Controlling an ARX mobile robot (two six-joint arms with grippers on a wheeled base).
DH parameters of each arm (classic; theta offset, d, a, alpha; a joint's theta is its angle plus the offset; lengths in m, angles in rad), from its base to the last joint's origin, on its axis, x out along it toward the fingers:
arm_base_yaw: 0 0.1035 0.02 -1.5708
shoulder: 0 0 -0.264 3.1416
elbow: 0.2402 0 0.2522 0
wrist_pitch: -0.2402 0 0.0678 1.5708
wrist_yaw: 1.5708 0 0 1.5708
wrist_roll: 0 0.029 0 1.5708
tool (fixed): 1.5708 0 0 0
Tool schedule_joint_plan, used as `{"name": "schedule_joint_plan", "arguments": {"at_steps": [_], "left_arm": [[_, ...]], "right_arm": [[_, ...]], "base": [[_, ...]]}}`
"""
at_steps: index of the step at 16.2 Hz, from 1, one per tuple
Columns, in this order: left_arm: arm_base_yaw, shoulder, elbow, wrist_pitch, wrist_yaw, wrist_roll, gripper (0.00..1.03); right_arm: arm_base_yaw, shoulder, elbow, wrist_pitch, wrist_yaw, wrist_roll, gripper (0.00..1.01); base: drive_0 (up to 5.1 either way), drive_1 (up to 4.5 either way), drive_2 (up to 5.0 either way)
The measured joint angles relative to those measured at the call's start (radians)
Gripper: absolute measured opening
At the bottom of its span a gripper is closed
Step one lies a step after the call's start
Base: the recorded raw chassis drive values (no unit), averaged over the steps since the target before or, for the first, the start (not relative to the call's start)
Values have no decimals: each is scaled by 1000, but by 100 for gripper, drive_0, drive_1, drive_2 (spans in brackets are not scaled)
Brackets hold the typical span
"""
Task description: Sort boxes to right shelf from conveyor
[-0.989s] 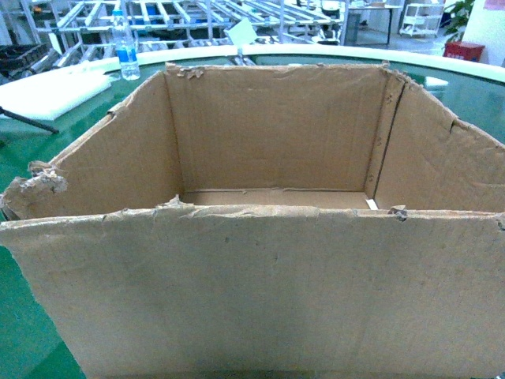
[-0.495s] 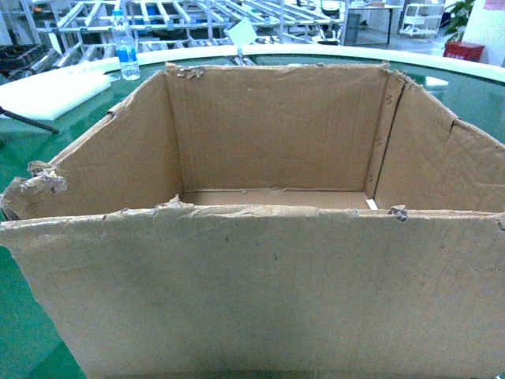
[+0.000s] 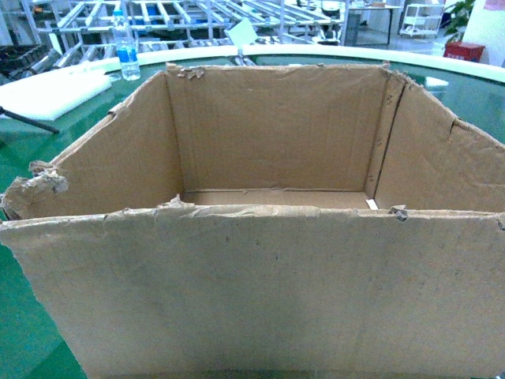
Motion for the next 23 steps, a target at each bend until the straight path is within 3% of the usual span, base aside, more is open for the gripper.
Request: {"name": "schedule_joint_plan", "arguments": {"at_steps": [2, 5, 7, 8, 9, 11, 19, 21, 23], "left_arm": [[-11, 97, 49, 58, 0, -1, 98], [-14, 291, 154, 180, -18, -1, 98], [-58, 399, 195, 191, -37, -11, 98], [-97, 473, 226, 208, -57, -30, 98], [-182, 676, 382, 161, -196, -51, 98], [-180, 678, 374, 134, -225, -51, 98], [-186, 704, 386, 156, -232, -57, 98], [-183, 732, 406, 132, -231, -77, 98], [-155, 838, 478, 12, -185, -189, 98]], "right_arm": [[10, 84, 48, 43, -14, 7, 98], [73, 292, 196, 133, -14, 8, 98], [79, 404, 247, 124, -32, 5, 98], [67, 467, 280, 125, -63, 2, 98], [40, 615, 450, 23, -135, 13, 98], [46, 624, 456, 7, -138, 23, 98], [53, 658, 463, -33, -183, 32, 98], [68, 695, 484, -43, -187, 31, 98], [114, 800, 559, -40, -191, 19, 98]], "base": [[0, 0, 0], [0, 0, 0], [0, 0, 0], [0, 0, 0], [0, 0, 0], [0, 0, 0], [0, 0, 0], [0, 0, 0], [0, 0, 0]]}}
